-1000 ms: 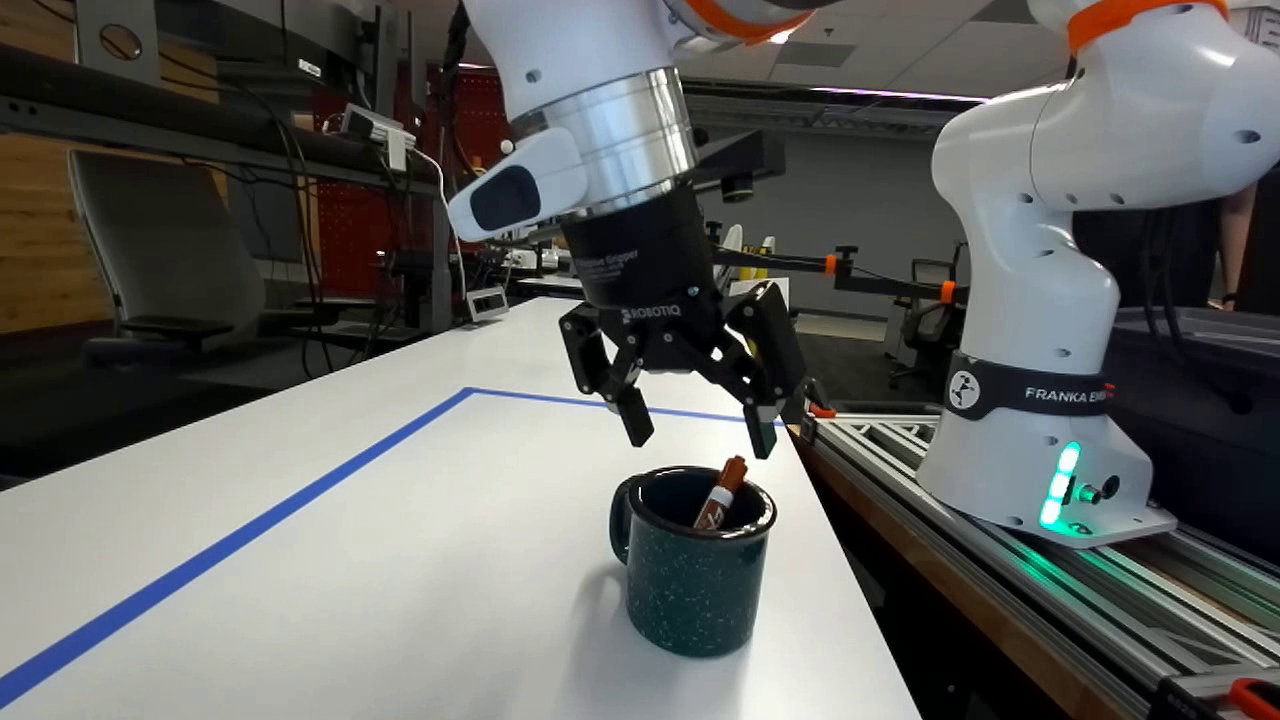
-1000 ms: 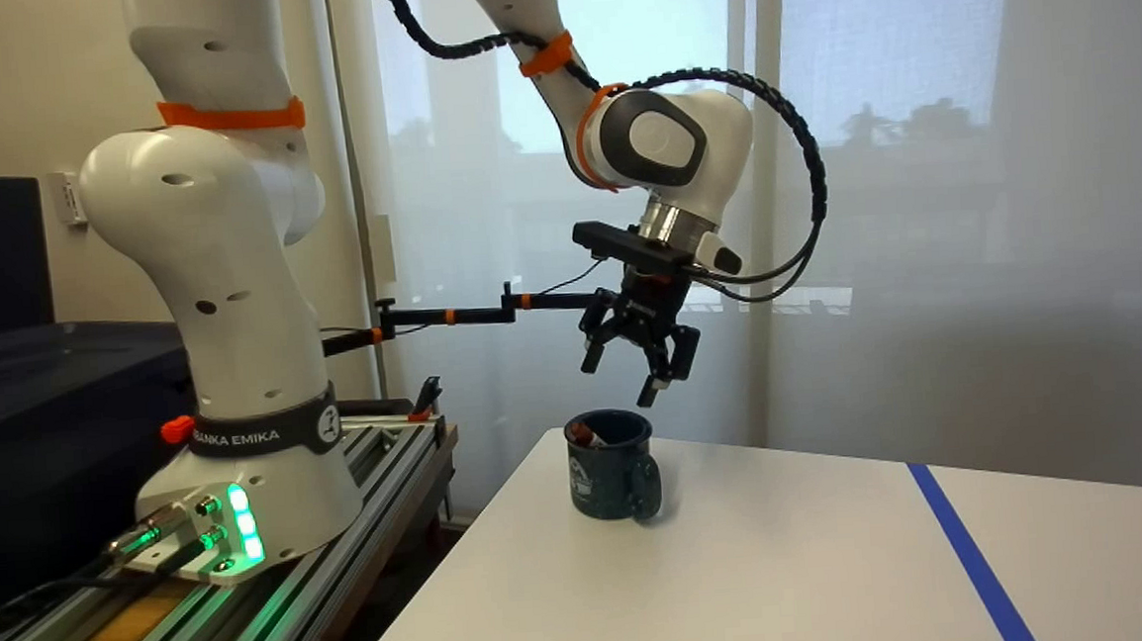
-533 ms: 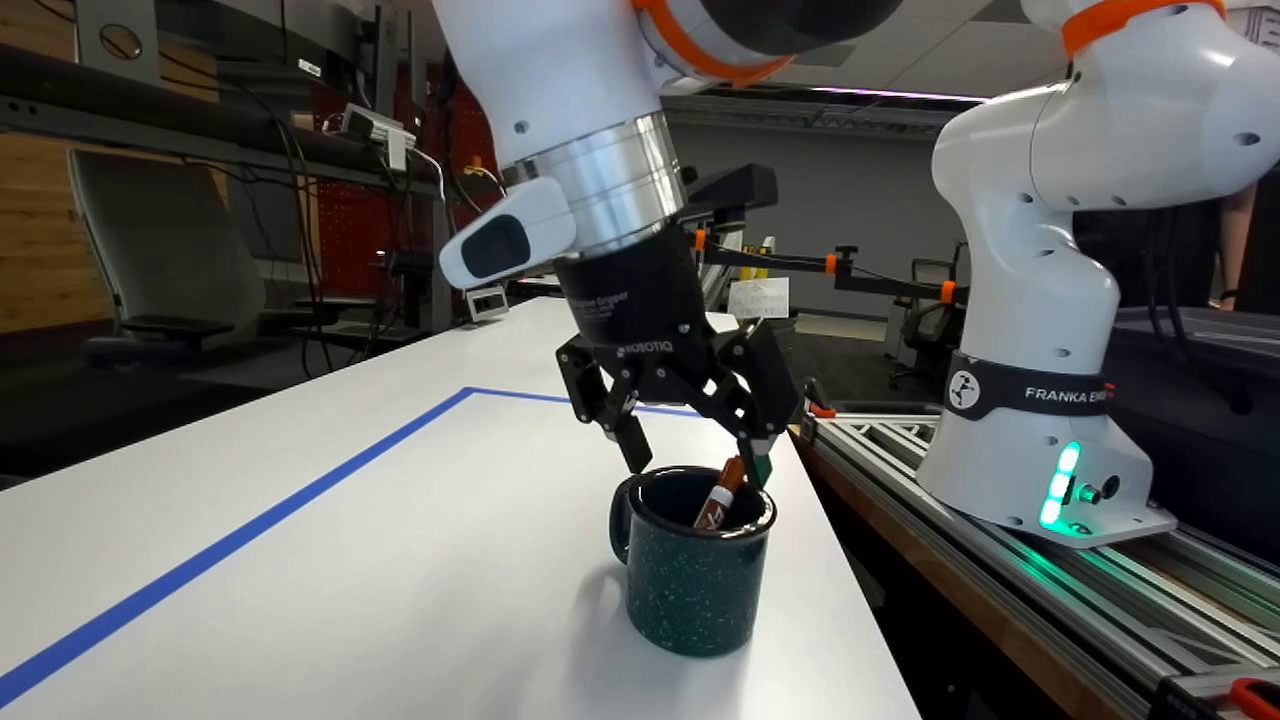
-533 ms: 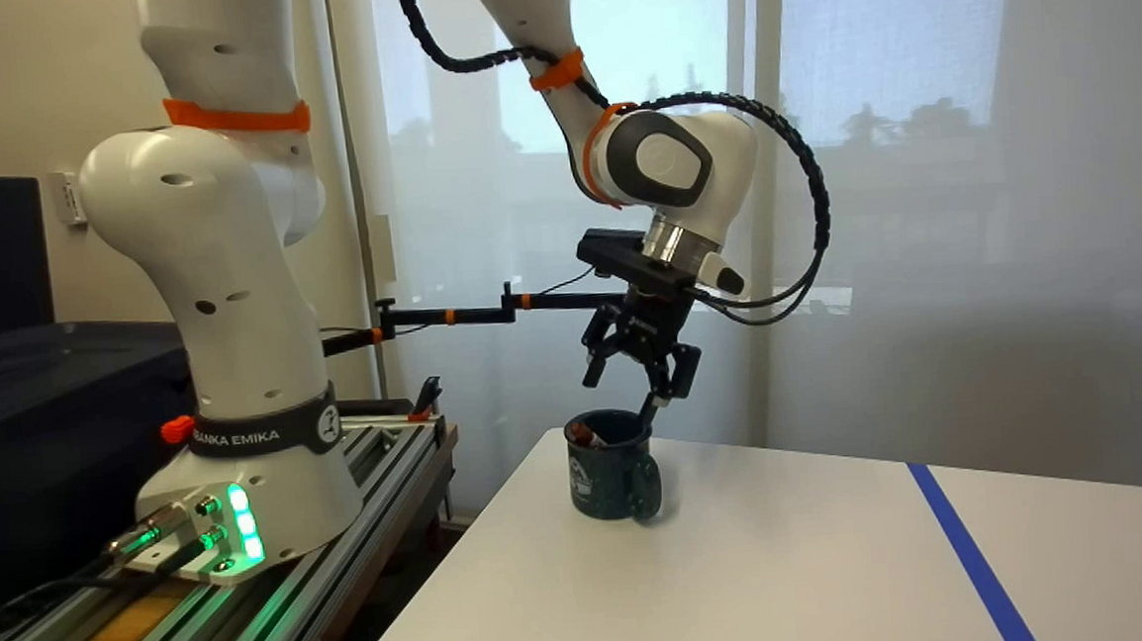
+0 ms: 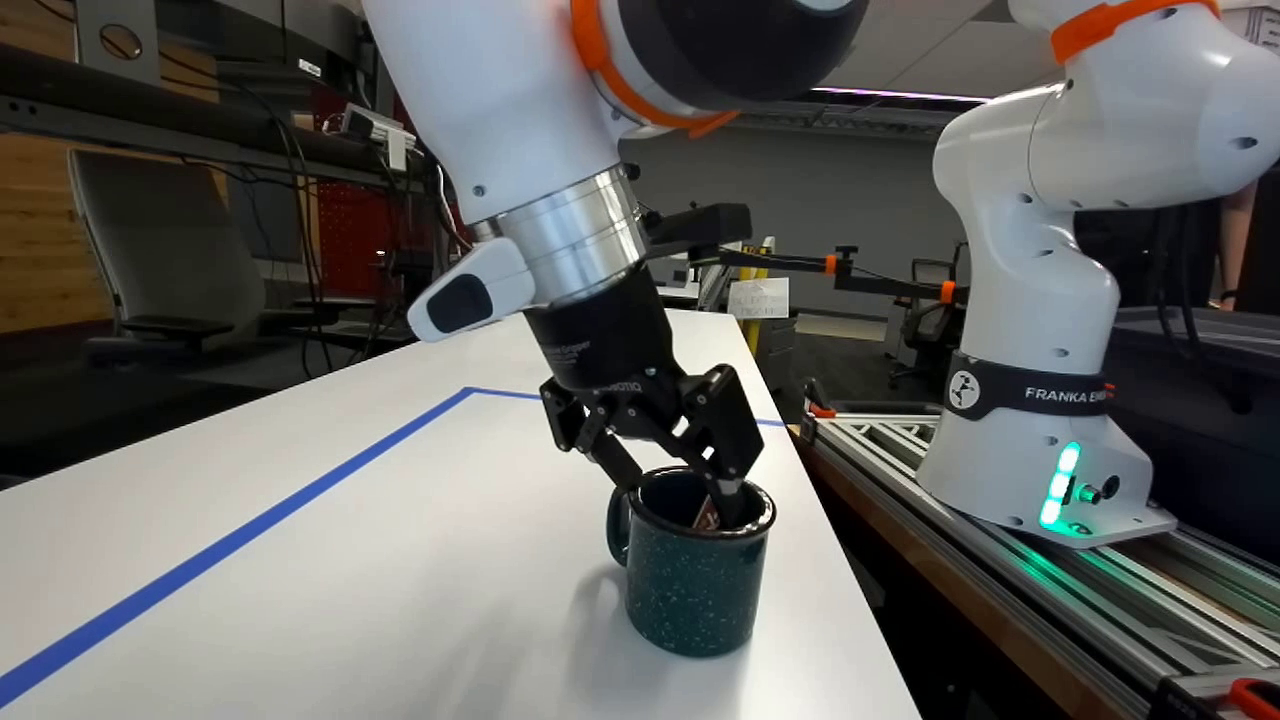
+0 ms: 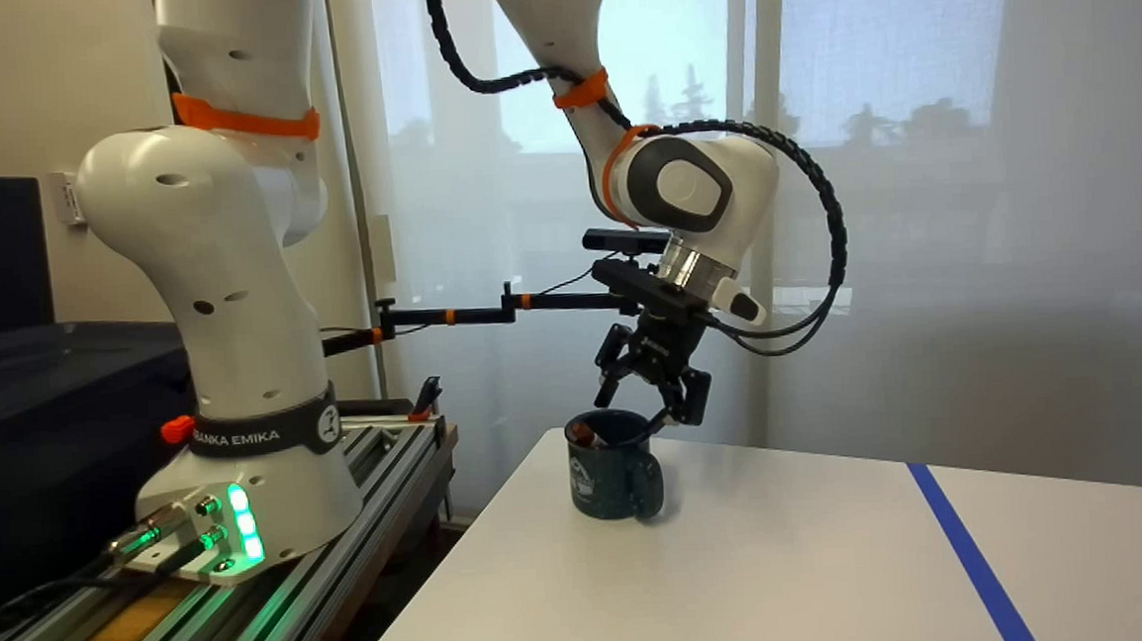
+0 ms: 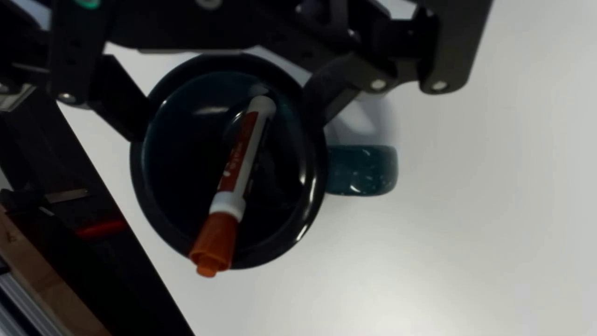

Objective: Remove the orange marker from the blue cup and put it on the table inside the border

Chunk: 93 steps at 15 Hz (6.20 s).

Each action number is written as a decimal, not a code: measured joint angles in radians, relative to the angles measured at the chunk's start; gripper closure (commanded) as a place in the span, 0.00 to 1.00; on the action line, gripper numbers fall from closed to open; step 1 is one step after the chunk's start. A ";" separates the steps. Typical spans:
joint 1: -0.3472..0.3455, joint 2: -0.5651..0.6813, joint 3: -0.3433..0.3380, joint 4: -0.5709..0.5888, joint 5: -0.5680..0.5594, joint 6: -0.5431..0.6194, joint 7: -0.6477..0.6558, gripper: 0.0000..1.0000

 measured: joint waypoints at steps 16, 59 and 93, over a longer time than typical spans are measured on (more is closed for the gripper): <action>0.013 -0.069 0.074 0.004 -0.003 -0.108 0.156 0.00; -0.034 -0.074 0.019 -0.077 0.000 -0.108 0.190 0.95; -0.239 -0.390 -0.114 -0.357 -0.234 0.347 0.572 0.95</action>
